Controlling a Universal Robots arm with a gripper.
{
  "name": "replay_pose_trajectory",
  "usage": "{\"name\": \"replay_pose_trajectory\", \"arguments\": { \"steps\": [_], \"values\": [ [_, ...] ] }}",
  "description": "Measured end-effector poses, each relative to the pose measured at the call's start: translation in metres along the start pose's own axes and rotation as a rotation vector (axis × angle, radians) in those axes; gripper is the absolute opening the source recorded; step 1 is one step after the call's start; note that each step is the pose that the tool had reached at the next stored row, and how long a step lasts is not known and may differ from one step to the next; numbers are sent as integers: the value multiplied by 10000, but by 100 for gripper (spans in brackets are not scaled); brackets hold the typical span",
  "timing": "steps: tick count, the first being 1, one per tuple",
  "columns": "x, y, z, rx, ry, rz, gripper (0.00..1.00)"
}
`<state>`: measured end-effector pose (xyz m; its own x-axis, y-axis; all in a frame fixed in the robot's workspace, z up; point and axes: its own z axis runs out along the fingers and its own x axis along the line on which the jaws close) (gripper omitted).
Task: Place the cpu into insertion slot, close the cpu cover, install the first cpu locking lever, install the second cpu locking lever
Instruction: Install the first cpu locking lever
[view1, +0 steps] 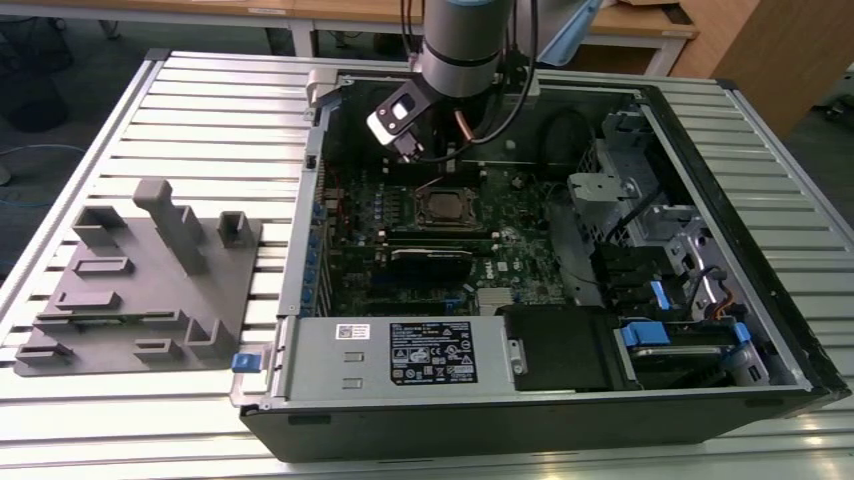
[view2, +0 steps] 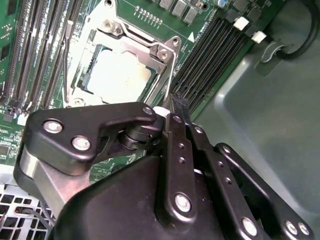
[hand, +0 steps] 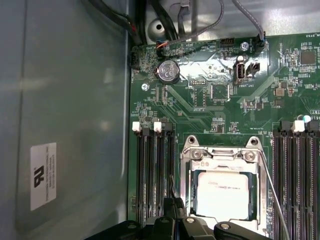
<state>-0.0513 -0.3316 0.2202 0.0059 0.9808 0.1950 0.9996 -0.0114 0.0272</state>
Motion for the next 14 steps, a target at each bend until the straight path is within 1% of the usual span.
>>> {"name": "replay_pose_trajectory", "arguments": {
  "steps": [9, 14],
  "values": [
    [-14, 87, 76, 0, -4, 0, 10],
    [-5, 96, 96, 0, -7, 4, 10]
  ]
}}
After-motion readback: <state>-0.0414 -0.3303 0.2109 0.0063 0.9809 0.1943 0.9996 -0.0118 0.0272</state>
